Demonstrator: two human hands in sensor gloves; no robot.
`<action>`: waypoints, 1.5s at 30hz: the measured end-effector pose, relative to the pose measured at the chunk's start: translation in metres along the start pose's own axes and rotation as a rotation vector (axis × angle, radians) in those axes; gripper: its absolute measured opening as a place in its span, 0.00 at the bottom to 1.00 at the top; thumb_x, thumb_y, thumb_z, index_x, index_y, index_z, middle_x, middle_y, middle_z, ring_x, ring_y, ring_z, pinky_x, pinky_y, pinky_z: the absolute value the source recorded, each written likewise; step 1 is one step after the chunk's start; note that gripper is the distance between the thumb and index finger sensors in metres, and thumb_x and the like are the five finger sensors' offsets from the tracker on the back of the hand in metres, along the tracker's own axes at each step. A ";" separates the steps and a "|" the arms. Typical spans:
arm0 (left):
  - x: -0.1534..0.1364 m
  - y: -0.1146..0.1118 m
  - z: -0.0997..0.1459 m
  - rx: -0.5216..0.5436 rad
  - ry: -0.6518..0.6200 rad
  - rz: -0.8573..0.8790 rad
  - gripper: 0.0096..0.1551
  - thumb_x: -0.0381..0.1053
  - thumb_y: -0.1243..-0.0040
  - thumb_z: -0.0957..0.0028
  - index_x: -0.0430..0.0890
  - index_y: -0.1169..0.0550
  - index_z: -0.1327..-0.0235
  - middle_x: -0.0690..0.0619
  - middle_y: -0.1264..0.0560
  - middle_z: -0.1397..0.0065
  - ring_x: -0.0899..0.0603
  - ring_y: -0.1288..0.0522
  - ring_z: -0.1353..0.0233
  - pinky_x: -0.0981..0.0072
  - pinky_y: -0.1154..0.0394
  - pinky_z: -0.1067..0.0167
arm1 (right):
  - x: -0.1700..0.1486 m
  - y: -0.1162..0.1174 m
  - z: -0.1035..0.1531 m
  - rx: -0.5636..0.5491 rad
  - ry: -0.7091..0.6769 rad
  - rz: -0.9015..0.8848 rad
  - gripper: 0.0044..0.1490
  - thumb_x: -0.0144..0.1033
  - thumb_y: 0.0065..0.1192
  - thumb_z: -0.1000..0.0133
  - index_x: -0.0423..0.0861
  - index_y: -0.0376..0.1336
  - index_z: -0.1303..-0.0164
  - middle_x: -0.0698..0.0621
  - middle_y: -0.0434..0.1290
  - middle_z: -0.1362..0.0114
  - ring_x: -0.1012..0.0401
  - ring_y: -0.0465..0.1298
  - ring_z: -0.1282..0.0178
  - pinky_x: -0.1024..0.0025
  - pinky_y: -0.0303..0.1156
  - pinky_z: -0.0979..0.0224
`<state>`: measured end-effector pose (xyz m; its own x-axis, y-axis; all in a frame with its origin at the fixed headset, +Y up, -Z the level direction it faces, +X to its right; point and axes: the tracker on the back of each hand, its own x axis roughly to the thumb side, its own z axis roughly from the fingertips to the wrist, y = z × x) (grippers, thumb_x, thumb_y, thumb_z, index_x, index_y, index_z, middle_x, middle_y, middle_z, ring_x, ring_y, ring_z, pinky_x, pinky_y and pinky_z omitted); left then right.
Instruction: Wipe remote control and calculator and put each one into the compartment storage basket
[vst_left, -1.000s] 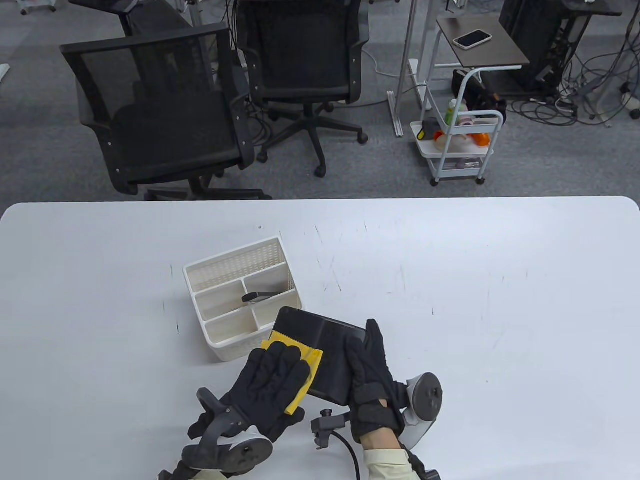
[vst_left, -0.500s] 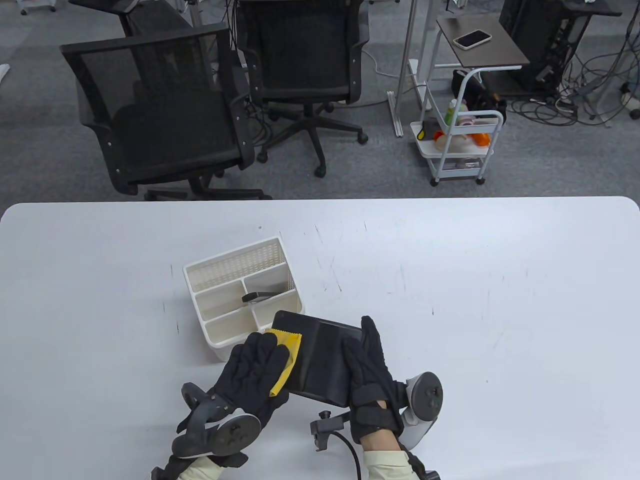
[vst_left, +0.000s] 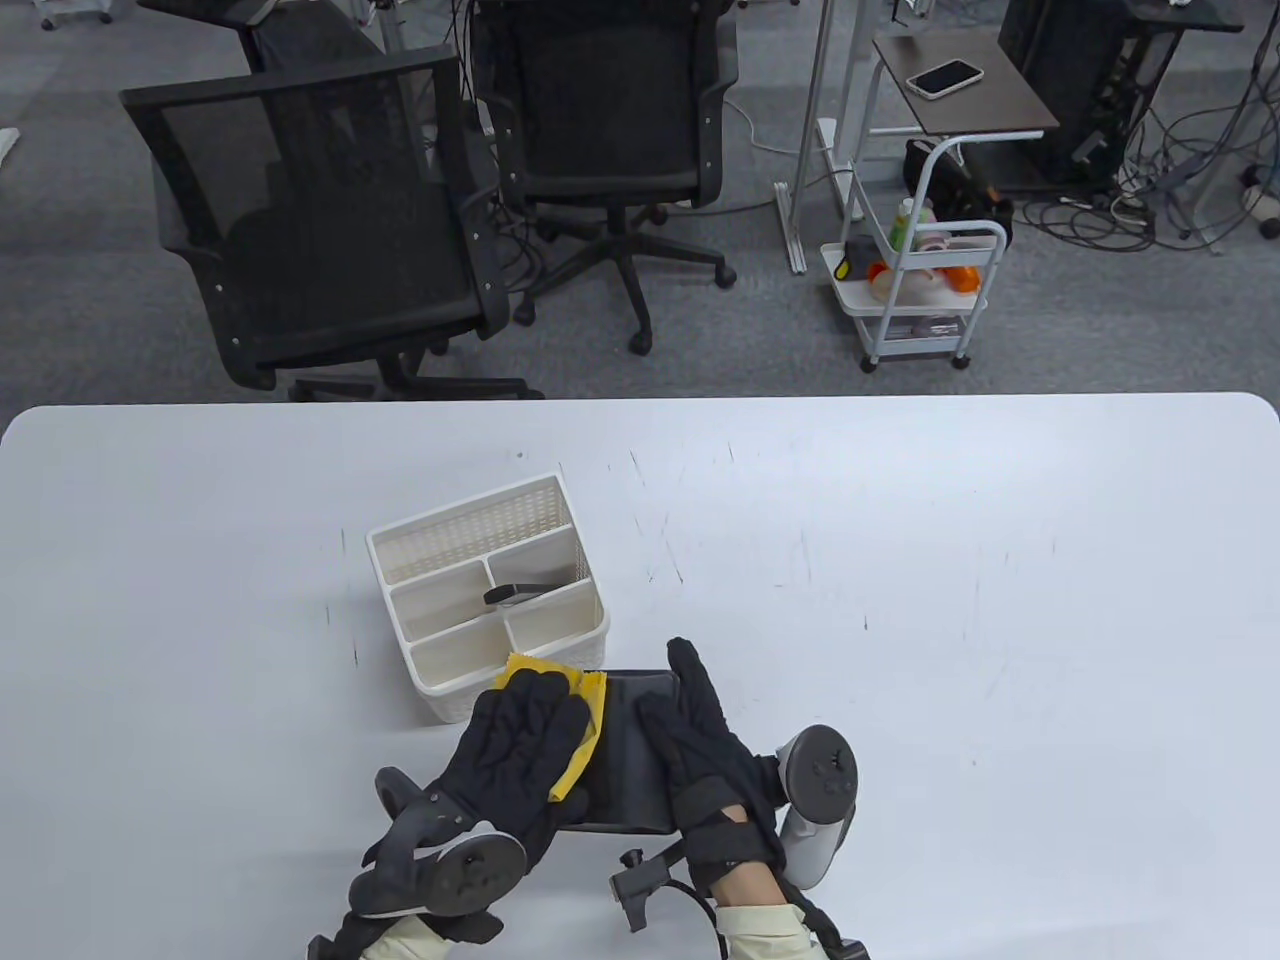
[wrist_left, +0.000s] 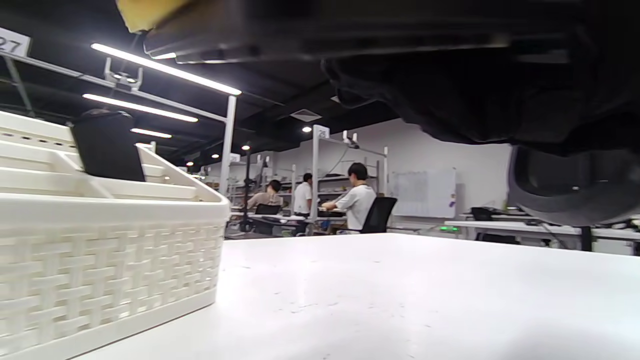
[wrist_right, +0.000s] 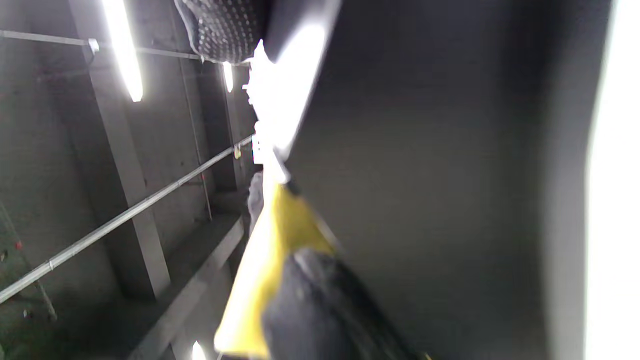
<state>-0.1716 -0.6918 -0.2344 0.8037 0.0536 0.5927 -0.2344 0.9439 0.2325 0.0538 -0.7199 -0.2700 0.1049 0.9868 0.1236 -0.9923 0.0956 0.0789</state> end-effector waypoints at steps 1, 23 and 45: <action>-0.002 0.001 0.000 -0.001 0.022 -0.008 0.38 0.60 0.66 0.42 0.45 0.46 0.20 0.40 0.48 0.17 0.31 0.47 0.17 0.37 0.42 0.25 | 0.001 0.002 -0.001 0.022 -0.006 0.019 0.45 0.34 0.54 0.35 0.28 0.42 0.16 0.36 0.72 0.33 0.46 0.82 0.45 0.53 0.82 0.46; -0.023 0.008 0.003 0.010 0.073 0.223 0.38 0.60 0.64 0.41 0.45 0.41 0.20 0.41 0.39 0.16 0.30 0.39 0.18 0.37 0.37 0.27 | 0.006 0.008 -0.001 0.093 -0.070 0.118 0.44 0.33 0.54 0.35 0.28 0.43 0.16 0.36 0.73 0.33 0.46 0.83 0.46 0.53 0.82 0.47; -0.006 0.005 0.003 0.006 -0.024 0.160 0.37 0.61 0.63 0.41 0.49 0.44 0.19 0.44 0.47 0.15 0.32 0.48 0.16 0.38 0.44 0.25 | 0.009 -0.002 -0.001 -0.021 -0.099 0.007 0.45 0.32 0.51 0.35 0.25 0.39 0.18 0.35 0.71 0.32 0.45 0.82 0.45 0.52 0.81 0.45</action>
<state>-0.1792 -0.6880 -0.2350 0.7425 0.1957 0.6406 -0.3620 0.9219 0.1380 0.0567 -0.7110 -0.2697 0.1033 0.9697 0.2214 -0.9940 0.0929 0.0569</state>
